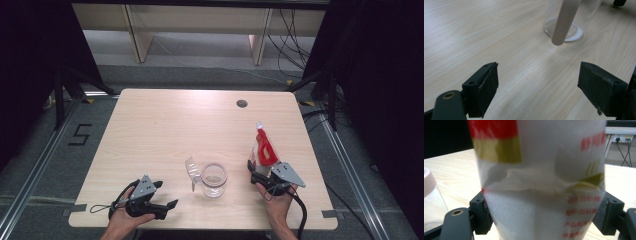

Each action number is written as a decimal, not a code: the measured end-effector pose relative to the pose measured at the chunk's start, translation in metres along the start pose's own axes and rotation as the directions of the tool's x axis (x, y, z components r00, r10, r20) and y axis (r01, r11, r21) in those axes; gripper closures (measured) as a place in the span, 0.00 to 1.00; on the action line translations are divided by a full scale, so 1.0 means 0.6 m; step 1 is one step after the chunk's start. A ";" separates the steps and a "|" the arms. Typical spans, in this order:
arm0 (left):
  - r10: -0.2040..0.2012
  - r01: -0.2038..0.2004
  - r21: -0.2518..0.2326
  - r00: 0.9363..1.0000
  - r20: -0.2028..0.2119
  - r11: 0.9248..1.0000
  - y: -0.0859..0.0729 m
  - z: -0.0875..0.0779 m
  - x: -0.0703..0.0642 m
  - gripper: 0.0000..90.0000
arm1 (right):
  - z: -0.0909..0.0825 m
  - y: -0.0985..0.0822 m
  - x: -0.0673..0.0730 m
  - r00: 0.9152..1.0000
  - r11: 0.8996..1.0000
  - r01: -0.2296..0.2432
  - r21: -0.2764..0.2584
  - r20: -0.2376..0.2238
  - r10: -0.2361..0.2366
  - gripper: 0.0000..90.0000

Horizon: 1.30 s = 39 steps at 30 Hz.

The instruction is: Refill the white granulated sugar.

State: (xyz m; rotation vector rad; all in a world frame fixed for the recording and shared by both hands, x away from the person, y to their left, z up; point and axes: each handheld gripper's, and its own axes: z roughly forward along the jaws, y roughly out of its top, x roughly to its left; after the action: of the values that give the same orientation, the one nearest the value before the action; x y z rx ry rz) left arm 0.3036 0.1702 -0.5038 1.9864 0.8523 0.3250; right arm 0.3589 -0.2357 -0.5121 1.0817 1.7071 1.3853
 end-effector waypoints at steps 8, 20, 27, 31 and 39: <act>0.032 -0.032 -0.001 0.999 0.007 0.999 0.001 0.000 0.002 0.18 | 0.001 -0.007 -0.003 1.000 1.000 -0.012 0.001 0.011 0.012 0.25; 0.004 -0.004 0.000 1.000 0.009 1.000 0.000 0.002 -0.002 0.18 | 0.006 -0.007 -0.006 1.000 0.999 0.023 -0.031 0.018 -0.022 0.24; 0.009 -0.009 0.002 1.000 0.011 1.000 0.000 0.002 -0.002 0.18 | 0.013 -0.008 -0.008 1.000 0.998 0.017 -0.067 0.002 -0.017 0.26; 0.006 -0.006 -0.001 1.000 0.011 1.000 0.000 0.001 -0.002 0.18 | 0.011 -0.007 -0.010 1.000 0.998 0.023 -0.054 0.008 -0.023 0.34; 0.008 -0.007 -0.009 1.000 0.015 1.000 0.001 0.002 -0.004 0.19 | 0.006 0.002 -0.026 1.000 1.000 0.008 -0.021 -0.010 -0.008 0.39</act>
State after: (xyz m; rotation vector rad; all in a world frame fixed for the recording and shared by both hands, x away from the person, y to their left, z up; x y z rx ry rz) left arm 0.3027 0.1672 -0.5038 1.9822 0.8327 0.3169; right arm 0.3693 -0.2484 -0.5115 1.0570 1.6986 1.4033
